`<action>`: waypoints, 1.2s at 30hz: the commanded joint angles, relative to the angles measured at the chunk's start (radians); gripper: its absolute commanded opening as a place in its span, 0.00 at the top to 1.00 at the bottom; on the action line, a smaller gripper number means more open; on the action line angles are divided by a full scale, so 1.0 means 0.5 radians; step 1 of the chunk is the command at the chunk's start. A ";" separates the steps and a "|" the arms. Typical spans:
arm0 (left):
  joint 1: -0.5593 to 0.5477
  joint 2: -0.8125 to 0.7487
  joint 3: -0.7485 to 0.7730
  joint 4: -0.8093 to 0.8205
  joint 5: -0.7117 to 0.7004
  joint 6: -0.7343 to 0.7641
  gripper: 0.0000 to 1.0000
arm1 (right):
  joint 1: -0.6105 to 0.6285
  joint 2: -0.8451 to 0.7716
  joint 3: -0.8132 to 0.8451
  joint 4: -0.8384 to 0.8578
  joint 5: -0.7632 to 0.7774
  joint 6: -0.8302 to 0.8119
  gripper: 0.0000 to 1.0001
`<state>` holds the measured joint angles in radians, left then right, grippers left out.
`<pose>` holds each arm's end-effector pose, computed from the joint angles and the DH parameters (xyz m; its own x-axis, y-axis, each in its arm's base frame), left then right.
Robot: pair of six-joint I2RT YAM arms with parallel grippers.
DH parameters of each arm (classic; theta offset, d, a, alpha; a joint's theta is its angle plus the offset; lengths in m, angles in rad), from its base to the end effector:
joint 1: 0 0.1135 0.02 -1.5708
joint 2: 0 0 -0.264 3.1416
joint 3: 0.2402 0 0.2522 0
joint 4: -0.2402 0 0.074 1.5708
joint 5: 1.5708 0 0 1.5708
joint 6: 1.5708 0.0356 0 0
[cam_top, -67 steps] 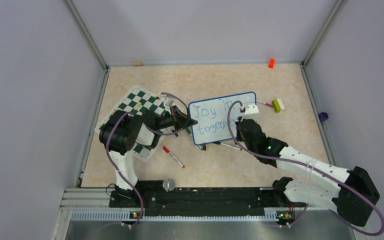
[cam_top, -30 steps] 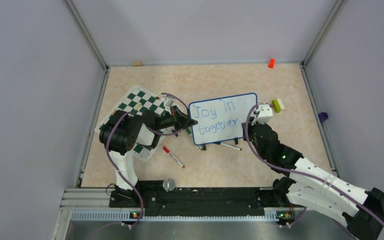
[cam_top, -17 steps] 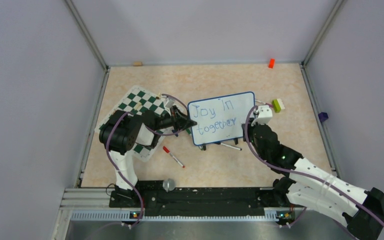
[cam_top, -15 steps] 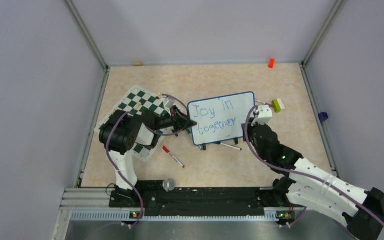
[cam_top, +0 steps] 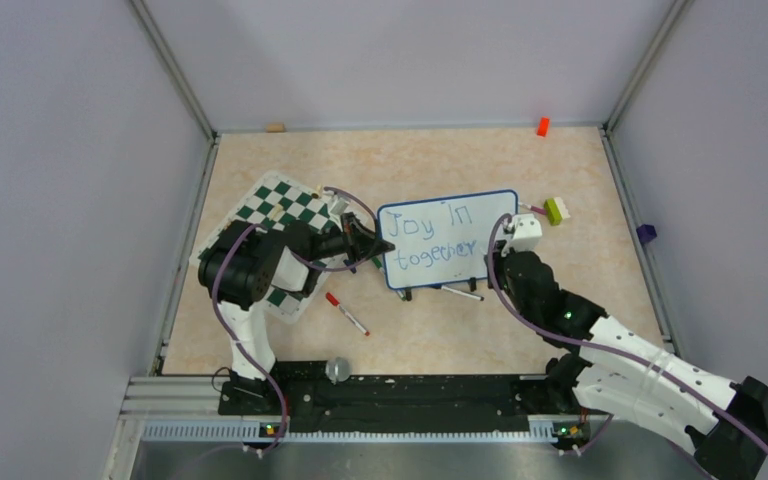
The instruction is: Write a sentence on the whiteboard
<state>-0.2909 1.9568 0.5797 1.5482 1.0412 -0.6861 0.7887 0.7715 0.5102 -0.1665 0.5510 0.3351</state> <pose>0.2940 -0.1201 0.1449 -0.4817 -0.1899 -0.8555 0.8458 0.1548 -0.5106 0.1385 0.1130 0.2490 -0.3645 0.0307 -0.9307 -0.1576 0.9830 0.0941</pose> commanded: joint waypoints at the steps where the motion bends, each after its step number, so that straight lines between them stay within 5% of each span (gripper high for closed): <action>1: 0.005 0.026 -0.019 0.143 0.024 0.142 1.00 | -0.022 -0.037 0.096 -0.093 -0.023 0.021 1.00; 14: 0.002 0.002 -0.055 0.083 0.004 -0.020 1.00 | -0.022 -0.344 -0.023 -0.019 -0.057 0.062 1.00; 20: 0.002 -0.236 -0.079 -0.670 -0.090 0.193 1.00 | -0.022 -0.426 -0.043 -0.039 -0.103 0.054 1.00; 30: -0.001 -0.319 -0.082 -1.213 -0.159 0.347 1.00 | -0.022 -0.357 -0.013 -0.150 -0.241 0.115 1.00; 36: -0.007 -0.168 -0.163 -0.633 -0.072 0.212 1.00 | -0.022 -0.291 0.035 -0.181 -0.203 0.114 1.00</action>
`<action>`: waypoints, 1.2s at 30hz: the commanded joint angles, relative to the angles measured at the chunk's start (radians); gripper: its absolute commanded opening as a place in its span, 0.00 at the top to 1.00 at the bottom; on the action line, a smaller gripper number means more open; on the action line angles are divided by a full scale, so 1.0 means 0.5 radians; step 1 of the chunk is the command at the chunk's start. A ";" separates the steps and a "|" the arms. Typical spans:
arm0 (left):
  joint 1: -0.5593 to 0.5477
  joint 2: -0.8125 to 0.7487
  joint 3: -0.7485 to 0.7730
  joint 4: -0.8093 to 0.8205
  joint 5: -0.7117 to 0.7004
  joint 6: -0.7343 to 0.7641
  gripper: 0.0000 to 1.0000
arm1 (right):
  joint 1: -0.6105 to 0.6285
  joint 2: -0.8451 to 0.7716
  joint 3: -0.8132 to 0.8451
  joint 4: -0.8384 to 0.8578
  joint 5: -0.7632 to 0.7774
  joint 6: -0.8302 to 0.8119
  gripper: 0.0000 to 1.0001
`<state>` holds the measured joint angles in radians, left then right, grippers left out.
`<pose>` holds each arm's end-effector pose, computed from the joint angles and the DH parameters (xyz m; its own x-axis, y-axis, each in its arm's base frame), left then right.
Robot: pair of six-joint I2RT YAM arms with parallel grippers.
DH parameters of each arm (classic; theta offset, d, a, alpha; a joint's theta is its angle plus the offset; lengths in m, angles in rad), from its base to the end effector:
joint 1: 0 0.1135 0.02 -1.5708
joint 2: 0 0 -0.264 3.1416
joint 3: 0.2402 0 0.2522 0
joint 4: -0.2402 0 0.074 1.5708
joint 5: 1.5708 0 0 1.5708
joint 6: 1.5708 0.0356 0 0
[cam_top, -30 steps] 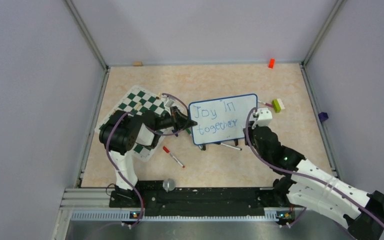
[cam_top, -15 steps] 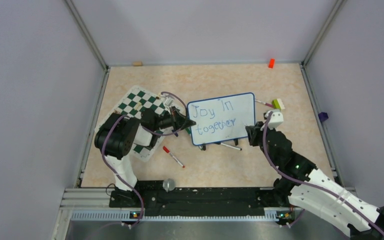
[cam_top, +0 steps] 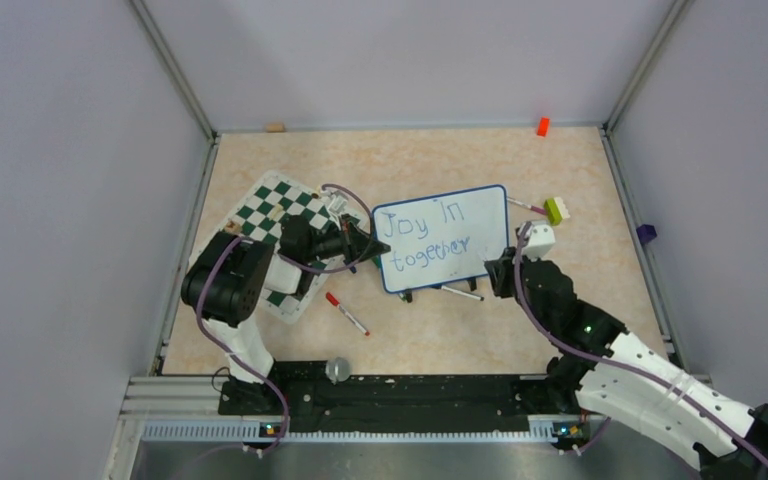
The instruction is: Write a sentence on the whiteboard
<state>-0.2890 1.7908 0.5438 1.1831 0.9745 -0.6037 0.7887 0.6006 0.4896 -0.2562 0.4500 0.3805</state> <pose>0.2851 -0.1155 0.1520 -0.5906 -0.1570 -0.7916 0.7486 0.2597 -0.6100 0.1176 0.0964 0.2571 -0.3659 0.1062 -0.9246 -0.2335 0.9512 0.2016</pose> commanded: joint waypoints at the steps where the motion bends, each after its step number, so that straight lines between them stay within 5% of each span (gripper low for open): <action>1: -0.008 0.198 -0.078 0.154 0.096 -0.001 1.00 | -0.022 0.088 0.095 -0.001 0.012 0.015 1.00; 11: -0.001 0.275 -0.066 0.303 0.206 -0.037 1.00 | -0.024 0.412 0.252 0.054 0.238 -0.080 1.00; 36: -0.002 0.203 -0.057 0.107 0.193 0.057 1.00 | -0.131 0.692 0.423 0.157 0.021 -0.161 1.00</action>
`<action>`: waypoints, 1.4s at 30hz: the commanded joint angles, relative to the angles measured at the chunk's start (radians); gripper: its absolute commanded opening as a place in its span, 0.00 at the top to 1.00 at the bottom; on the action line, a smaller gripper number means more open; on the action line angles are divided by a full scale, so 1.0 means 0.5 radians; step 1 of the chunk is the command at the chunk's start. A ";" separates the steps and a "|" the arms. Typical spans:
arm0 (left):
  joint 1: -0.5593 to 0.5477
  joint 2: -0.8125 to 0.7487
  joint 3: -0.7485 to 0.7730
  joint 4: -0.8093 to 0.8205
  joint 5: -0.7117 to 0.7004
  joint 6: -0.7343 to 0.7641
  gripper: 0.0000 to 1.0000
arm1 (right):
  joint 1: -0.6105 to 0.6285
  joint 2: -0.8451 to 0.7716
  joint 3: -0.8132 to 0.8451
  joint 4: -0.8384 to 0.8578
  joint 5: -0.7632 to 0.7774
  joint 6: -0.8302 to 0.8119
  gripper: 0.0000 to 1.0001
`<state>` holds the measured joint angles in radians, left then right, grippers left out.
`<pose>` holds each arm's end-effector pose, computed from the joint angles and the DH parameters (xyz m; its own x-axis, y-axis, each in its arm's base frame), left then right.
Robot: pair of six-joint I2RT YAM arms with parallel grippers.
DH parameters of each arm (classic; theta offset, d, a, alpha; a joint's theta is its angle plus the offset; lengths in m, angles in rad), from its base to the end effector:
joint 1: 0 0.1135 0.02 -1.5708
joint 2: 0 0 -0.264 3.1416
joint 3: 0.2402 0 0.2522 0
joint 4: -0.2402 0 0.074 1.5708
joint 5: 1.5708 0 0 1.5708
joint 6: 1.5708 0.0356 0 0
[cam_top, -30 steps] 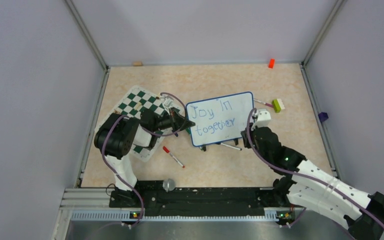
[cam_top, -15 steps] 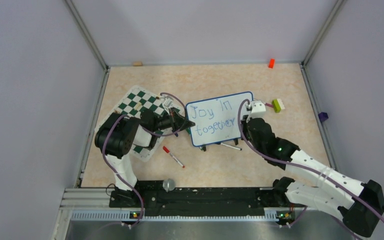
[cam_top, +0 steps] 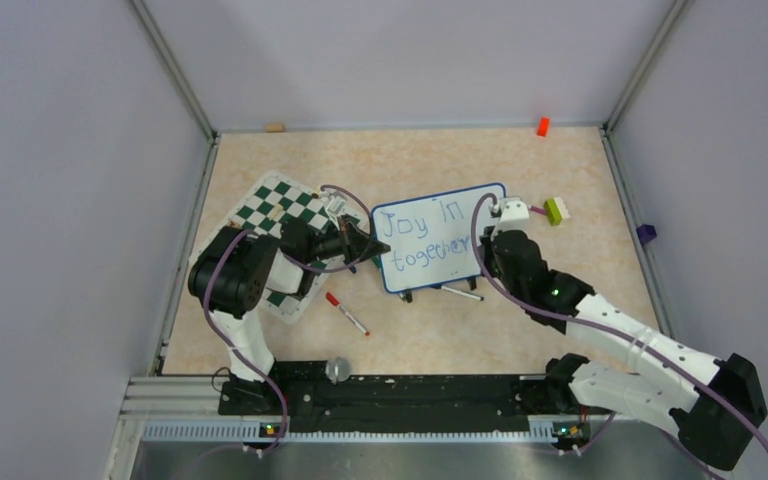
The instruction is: Write a sentence on the whiteboard
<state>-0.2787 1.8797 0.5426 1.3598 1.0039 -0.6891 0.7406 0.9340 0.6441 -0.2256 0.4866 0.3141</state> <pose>0.2883 -0.1137 0.1427 -0.5926 -0.1856 -0.7838 0.7537 0.2154 -0.6209 0.1638 0.1272 0.2612 -0.4375 -0.0300 -0.8987 -0.1692 0.9843 0.0496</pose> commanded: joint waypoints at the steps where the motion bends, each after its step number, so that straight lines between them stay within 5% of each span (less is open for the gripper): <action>1: -0.022 0.027 -0.055 -0.247 0.135 0.228 1.00 | -0.040 0.033 0.114 0.105 -0.058 -0.027 1.00; 42: -0.023 0.006 -0.053 -0.265 0.135 0.237 1.00 | -0.098 0.060 -0.123 0.187 -0.139 0.066 1.00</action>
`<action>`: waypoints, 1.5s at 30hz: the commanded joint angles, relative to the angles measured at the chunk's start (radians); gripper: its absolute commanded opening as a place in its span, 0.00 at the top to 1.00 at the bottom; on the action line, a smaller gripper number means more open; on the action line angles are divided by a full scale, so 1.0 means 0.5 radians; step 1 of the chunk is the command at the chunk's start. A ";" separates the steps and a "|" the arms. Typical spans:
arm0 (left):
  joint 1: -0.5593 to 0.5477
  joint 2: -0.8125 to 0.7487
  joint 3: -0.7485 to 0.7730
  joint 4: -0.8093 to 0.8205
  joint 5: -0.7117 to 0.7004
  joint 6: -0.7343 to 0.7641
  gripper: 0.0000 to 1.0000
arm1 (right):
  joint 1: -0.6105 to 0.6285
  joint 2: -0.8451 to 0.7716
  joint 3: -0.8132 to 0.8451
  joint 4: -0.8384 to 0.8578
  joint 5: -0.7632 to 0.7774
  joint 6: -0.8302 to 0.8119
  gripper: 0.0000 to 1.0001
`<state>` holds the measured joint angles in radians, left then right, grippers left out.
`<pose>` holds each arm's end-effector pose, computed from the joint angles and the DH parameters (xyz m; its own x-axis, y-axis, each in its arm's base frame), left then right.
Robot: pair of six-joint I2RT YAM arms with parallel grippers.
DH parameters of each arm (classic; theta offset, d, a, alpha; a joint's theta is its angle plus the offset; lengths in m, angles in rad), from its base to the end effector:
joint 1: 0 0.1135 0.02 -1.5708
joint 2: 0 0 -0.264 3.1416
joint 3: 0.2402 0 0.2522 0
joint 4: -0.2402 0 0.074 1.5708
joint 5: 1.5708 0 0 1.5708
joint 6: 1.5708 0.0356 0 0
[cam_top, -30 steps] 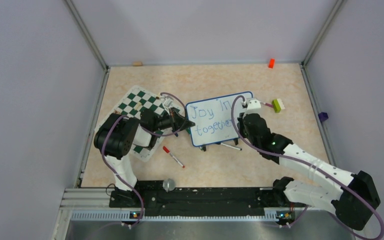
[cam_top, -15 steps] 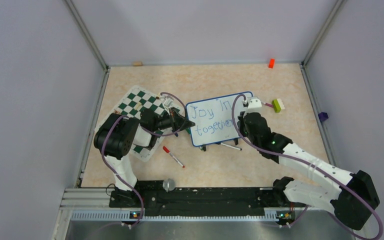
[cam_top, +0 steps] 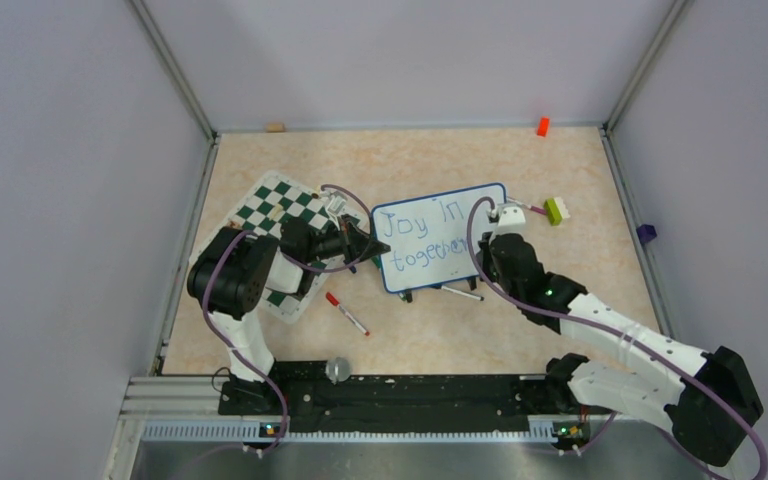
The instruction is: Write a sentence on the whiteboard
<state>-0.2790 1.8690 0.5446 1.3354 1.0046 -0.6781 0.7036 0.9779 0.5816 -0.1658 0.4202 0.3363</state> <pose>0.2884 -0.1139 0.1439 -0.5934 -0.1801 -0.7845 0.7535 0.2187 -0.6200 0.1708 0.1259 0.2365 -0.4917 -0.0221 -0.8705 -0.1750 0.9818 0.0740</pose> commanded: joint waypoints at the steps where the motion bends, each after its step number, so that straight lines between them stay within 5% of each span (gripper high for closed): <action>1: -0.022 0.031 -0.055 -0.216 0.134 0.215 1.00 | -0.023 -0.022 0.009 0.070 -0.004 0.021 1.00; 45: -0.022 0.038 -0.049 -0.225 0.137 0.216 1.00 | -0.145 0.142 0.241 0.076 0.028 -0.057 1.00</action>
<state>-0.2783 1.8675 0.5446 1.3315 1.0054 -0.6777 0.6571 1.0374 0.6567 -0.1501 0.4057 0.3069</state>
